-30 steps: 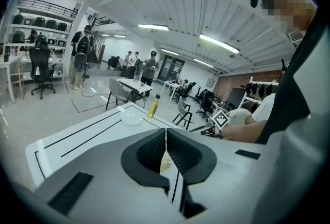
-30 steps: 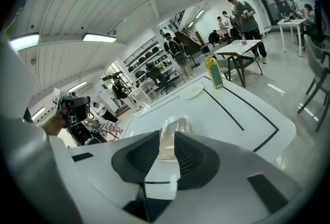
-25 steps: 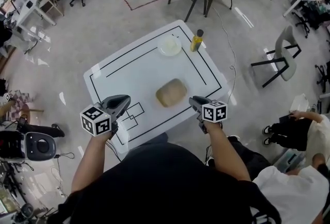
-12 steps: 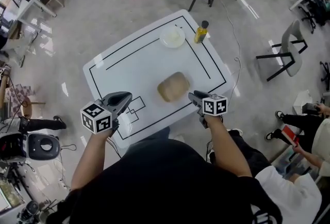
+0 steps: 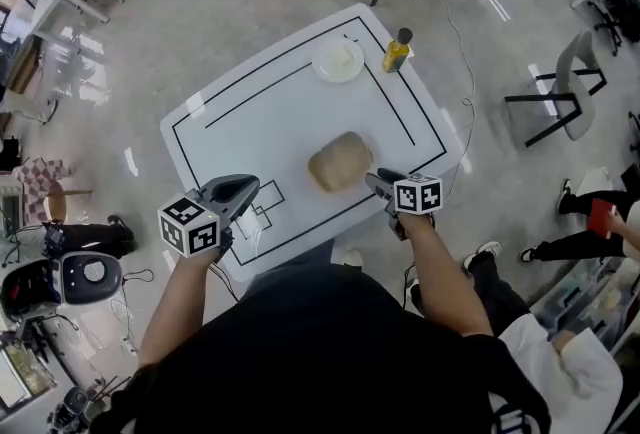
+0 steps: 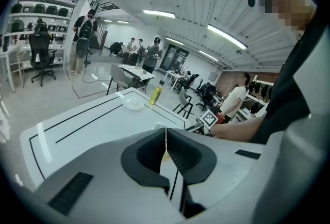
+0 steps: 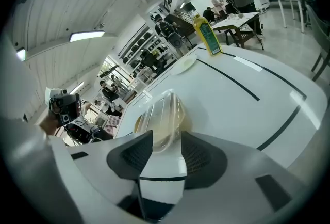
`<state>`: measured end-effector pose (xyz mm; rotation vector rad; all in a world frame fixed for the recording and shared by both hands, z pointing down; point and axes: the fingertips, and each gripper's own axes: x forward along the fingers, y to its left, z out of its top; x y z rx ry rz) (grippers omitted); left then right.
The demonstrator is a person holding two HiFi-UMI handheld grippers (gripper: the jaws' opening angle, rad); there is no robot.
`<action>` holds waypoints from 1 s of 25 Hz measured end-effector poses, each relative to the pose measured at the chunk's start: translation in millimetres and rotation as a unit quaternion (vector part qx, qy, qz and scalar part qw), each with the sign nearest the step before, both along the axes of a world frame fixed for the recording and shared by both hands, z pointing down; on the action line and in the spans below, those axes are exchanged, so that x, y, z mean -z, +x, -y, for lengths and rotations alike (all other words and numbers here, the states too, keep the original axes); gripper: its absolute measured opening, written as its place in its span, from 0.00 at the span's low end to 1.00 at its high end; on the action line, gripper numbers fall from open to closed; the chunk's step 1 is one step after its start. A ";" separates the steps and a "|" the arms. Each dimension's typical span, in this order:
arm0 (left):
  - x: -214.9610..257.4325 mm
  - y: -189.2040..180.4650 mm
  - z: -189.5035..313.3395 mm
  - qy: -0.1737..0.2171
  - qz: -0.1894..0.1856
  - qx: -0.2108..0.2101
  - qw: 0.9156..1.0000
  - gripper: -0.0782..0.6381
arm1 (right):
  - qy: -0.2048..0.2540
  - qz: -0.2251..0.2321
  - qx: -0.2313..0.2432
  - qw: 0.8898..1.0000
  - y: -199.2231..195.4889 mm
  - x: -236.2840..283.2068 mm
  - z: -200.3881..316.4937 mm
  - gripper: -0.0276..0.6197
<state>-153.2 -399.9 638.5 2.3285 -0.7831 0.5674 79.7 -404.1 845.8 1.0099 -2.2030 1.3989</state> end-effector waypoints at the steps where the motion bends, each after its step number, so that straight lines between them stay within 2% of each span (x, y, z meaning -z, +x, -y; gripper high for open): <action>1: -2.2 0.0 0.8 -0.002 0.000 0.000 1.000 0.15 | -0.003 0.004 -0.001 1.000 -1.0 -2.3 0.8 0.34; 10: -16.6 -1.9 4.3 -0.016 0.002 -0.005 1.000 0.15 | -0.019 0.016 0.005 1.000 -8.7 -17.5 5.1 0.34; 13: -18.5 -4.9 6.1 -0.020 -0.003 0.000 1.000 0.15 | -0.024 0.033 0.007 0.999 -14.3 -18.6 5.0 0.34; 25: -18.1 -3.9 6.6 -0.017 -0.011 0.003 1.000 0.15 | -0.019 0.044 0.012 0.999 -18.5 -17.8 2.2 0.27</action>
